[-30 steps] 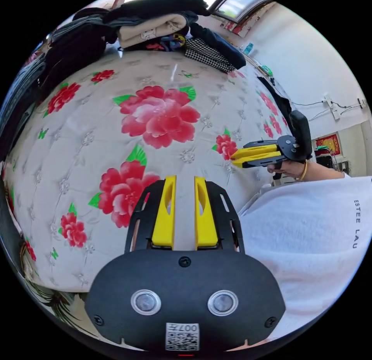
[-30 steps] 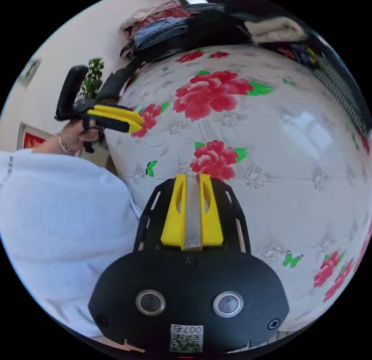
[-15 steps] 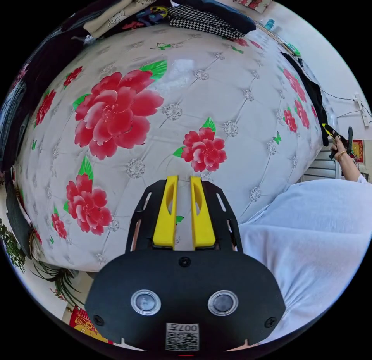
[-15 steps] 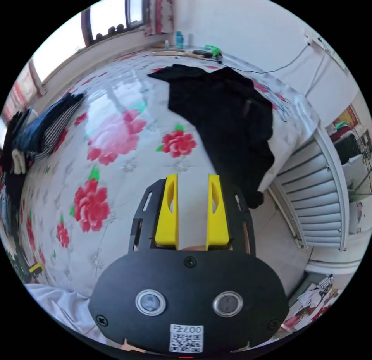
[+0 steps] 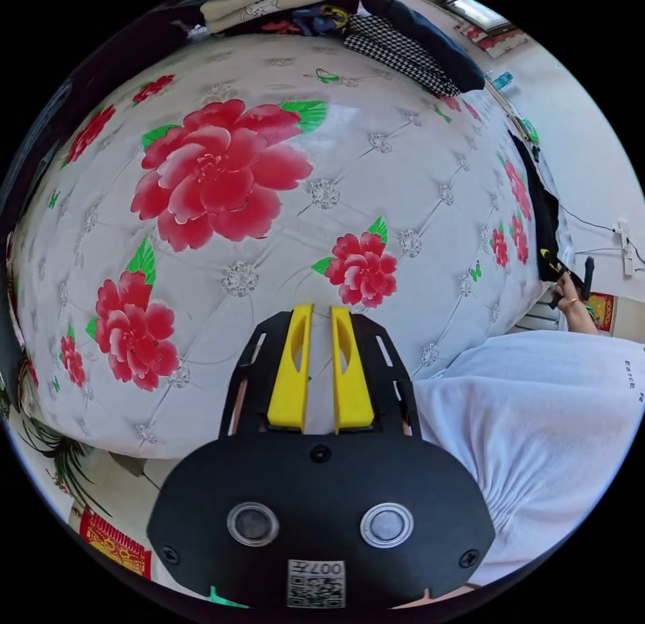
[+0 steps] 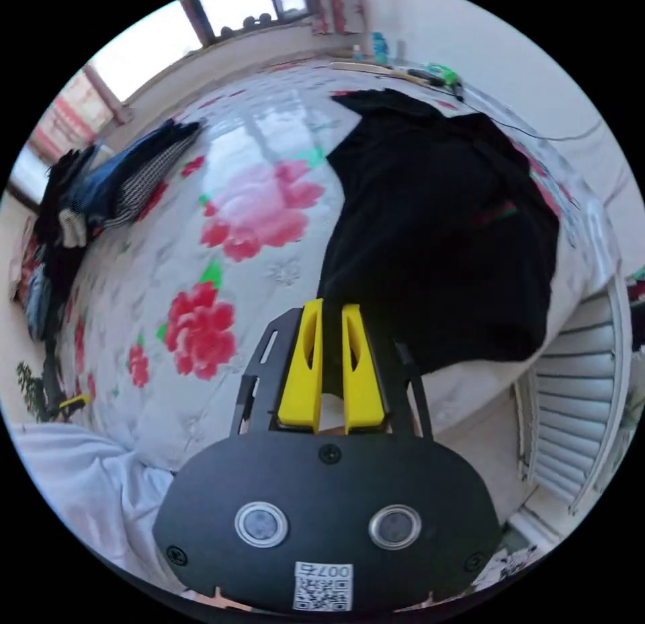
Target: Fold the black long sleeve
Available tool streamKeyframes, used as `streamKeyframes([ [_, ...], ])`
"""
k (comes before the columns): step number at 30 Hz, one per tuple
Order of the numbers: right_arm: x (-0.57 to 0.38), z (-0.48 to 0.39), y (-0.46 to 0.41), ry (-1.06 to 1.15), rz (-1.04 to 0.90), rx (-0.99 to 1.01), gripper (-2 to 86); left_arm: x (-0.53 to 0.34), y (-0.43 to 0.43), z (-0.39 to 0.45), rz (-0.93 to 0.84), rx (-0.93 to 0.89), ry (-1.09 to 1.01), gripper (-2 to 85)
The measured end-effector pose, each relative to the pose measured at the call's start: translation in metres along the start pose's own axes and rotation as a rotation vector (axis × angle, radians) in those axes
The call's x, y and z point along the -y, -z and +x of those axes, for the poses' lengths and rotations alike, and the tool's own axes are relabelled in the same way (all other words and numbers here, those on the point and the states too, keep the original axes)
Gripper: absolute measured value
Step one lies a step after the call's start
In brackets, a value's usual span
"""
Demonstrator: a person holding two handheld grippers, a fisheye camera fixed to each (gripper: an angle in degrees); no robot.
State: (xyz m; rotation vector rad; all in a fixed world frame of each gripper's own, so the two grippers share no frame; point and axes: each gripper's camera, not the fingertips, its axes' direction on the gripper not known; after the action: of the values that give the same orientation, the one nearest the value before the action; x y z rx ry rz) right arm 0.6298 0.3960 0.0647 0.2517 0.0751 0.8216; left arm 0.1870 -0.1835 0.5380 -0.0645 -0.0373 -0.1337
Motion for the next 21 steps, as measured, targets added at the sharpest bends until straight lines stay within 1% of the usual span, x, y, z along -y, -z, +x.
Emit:
streamKeyframes([
  [1,-0.004,-0.034,-0.003,0.090,-0.024,0.103,3.6,-0.003,0.000,-0.004,0.016,-0.014,0.010,5.4],
  [2,-0.010,-0.074,-0.008,0.193,-0.063,0.151,3.3,-0.008,0.001,-0.012,0.048,-0.056,0.036,6.1],
  [3,-0.014,-0.095,-0.010,0.254,-0.082,0.172,3.1,-0.015,0.001,-0.021,0.085,-0.113,0.066,6.9],
  [4,-0.023,-0.138,-0.012,0.364,-0.112,0.245,2.9,-0.019,0.001,-0.026,0.107,-0.145,0.079,7.3],
  [5,-0.033,-0.179,-0.015,0.452,-0.154,0.351,2.8,-0.028,0.001,-0.034,0.151,-0.241,0.082,7.8],
  [6,-0.038,-0.199,-0.016,0.492,-0.179,0.412,2.7,-0.039,0.002,-0.040,0.217,-0.341,0.069,8.1],
  [8,-0.055,-0.278,-0.013,0.578,-0.246,0.719,2.6,-0.055,0.004,-0.051,0.287,-0.413,0.071,8.6],
  [9,-0.058,-0.296,-0.010,0.592,-0.248,0.799,2.6,-0.066,0.006,-0.060,0.308,-0.427,0.086,8.6],
  [10,-0.063,-0.327,-0.001,0.622,-0.245,0.921,2.7,-0.071,0.007,-0.065,0.317,-0.429,0.097,8.7],
  [11,-0.066,-0.355,0.010,0.689,-0.247,0.978,2.7,-0.082,0.011,-0.076,0.338,-0.425,0.125,8.7],
  [13,-0.069,-0.381,0.029,0.827,-0.254,0.981,2.9,-0.099,0.020,-0.097,0.386,-0.416,0.171,8.7],
  [16,-0.074,-0.387,0.053,0.941,-0.186,0.864,3.2,-0.127,0.035,-0.133,0.433,-0.400,0.244,8.5],
  [17,-0.076,-0.382,0.058,0.943,-0.165,0.818,3.5,-0.138,0.040,-0.145,0.451,-0.394,0.259,8.4],
  [19,-0.079,-0.372,0.066,0.928,-0.121,0.792,4.0,-0.151,0.043,-0.157,0.457,-0.400,0.270,8.3],
  [21,-0.078,-0.367,0.072,0.837,-0.117,0.827,4.7,-0.160,0.043,-0.159,0.459,-0.439,0.228,8.5],
])
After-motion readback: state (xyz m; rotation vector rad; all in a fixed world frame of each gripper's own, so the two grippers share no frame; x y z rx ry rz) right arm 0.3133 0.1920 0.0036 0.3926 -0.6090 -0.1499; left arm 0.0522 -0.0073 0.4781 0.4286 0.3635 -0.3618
